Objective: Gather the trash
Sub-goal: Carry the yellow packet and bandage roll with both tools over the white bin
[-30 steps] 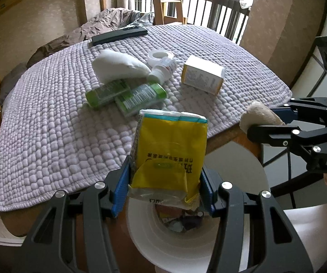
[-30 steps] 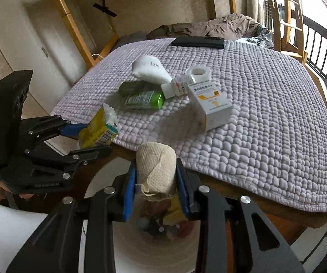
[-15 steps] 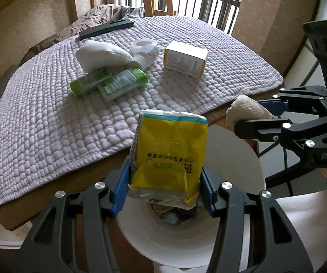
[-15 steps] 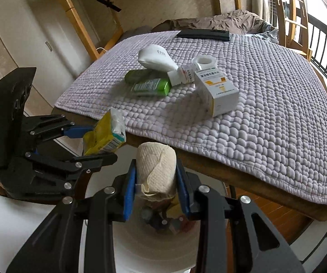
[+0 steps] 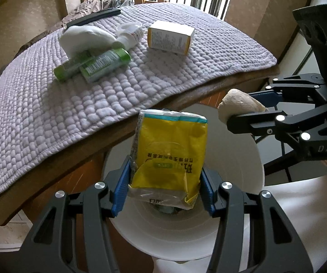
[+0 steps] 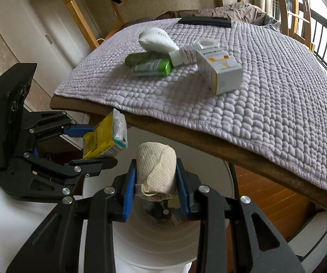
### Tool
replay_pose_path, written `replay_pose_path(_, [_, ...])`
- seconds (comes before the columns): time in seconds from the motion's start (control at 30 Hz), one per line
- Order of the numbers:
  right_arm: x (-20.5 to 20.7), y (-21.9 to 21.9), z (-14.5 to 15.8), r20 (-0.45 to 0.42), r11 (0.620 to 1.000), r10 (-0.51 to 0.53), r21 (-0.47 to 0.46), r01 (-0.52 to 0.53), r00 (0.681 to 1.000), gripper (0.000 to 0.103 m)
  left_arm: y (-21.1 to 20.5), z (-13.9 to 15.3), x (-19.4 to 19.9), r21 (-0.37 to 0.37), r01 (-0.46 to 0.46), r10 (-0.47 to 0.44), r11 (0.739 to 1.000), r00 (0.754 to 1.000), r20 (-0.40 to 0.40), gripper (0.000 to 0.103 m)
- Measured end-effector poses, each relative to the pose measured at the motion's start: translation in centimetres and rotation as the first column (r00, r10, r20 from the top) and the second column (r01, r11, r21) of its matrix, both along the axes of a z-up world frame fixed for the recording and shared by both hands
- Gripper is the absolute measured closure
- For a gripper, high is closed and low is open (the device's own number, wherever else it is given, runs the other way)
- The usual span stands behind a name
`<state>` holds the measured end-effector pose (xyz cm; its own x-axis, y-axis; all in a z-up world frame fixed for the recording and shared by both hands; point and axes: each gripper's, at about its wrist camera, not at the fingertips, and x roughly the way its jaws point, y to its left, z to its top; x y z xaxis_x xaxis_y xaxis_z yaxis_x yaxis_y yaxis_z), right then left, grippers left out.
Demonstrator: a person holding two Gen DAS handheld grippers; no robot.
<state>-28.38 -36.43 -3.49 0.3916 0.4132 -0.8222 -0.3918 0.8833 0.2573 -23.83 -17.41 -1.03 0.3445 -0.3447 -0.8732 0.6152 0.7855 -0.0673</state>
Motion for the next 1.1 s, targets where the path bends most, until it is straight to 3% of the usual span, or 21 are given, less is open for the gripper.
replay_pose_path(1.1, [-0.5, 0.3, -2.6, -0.061, 1.0, 0.007, -0.017, -0.008, 0.998, 0.071, -1.3, -2.4, -1.4, 0.039, 0.062, -0.061, 0.997, 0.997, -0.046, 0.049])
